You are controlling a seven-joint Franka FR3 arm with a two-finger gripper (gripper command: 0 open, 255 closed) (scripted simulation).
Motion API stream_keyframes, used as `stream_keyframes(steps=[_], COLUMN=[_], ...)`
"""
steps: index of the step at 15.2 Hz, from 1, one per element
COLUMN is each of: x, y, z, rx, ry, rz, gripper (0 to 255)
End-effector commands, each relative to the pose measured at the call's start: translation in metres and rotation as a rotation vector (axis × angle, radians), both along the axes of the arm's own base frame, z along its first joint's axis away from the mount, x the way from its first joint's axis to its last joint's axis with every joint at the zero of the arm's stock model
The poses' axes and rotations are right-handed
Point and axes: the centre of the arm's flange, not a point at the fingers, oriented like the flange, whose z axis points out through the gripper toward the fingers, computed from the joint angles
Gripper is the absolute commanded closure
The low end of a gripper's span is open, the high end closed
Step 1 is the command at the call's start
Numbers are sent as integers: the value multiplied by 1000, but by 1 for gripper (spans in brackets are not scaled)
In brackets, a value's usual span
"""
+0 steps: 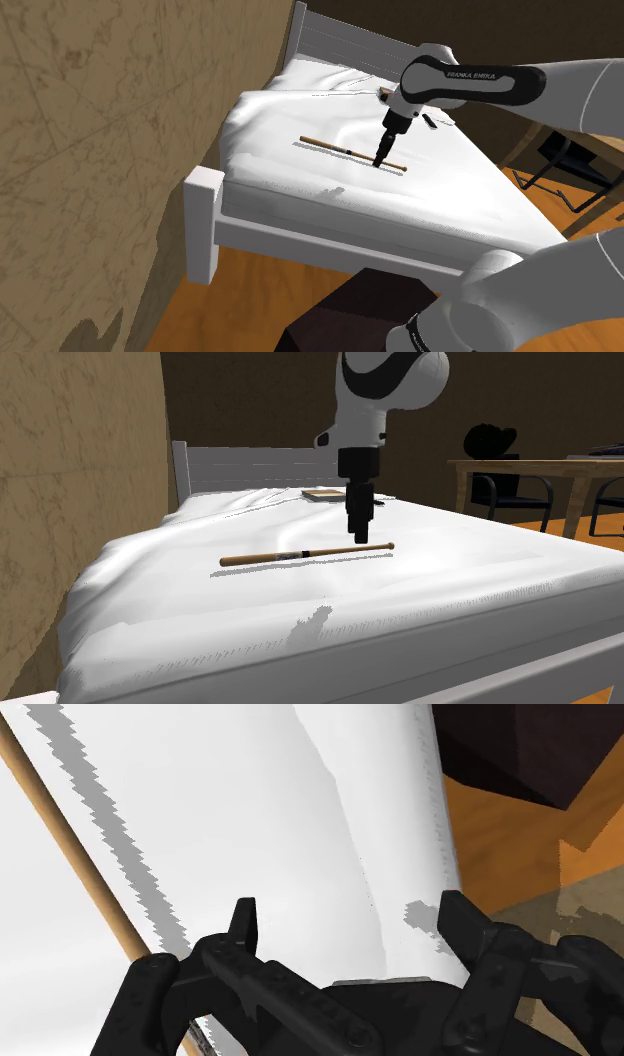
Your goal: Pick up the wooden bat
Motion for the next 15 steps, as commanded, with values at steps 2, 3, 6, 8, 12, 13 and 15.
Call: stream_keyframes(steps=[2, 3, 6, 8, 12, 13, 15], x=[29, 39, 69, 91, 120, 120, 120], y=[-19, -26, -43, -54, -67, -67, -67], z=[-9, -12, -23, -29, -43, -48, -58], rx=[-14, -18, -30, -38, -48, -48, -48], ry=[-15, -20, -35, -44, -57, -57, -57], rz=[76, 99, 171, 218, 281, 281, 281], gripper=[0, 0, 0, 0, 0, 0, 0])
